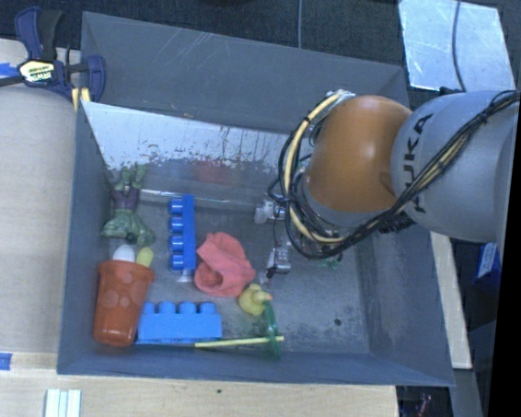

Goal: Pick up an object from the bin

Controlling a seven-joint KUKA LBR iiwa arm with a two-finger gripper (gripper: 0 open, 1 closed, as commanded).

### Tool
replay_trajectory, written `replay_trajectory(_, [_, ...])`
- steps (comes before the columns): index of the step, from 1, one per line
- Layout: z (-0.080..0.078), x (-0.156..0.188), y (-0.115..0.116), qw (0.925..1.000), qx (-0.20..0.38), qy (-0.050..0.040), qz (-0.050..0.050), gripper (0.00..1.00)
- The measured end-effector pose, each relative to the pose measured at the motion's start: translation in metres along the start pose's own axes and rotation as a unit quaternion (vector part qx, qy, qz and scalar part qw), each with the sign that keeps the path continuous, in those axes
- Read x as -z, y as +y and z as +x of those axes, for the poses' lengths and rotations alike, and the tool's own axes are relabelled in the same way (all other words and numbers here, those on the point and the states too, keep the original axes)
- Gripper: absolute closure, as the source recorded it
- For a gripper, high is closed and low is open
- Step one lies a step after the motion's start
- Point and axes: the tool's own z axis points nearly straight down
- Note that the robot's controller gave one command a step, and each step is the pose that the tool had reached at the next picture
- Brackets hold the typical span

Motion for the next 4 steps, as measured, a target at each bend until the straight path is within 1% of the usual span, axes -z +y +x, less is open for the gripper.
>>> replay_trajectory(1, [-0.036,-0.060,0.061,0.9998,0.022,0.0024,0.000,0.00])
replay_trajectory(2, [-0.016,-0.066,0.065,0.9979,0.065,-0.0035,-0.001,0.00])
replay_trajectory(3, [0.001,-0.062,0.021,0.9907,0.136,-0.0065,-0.001,1.00])
replay_trajectory(4, [0.001,-0.062,0.021,0.9907,0.136,-0.0065,-0.001,1.00])
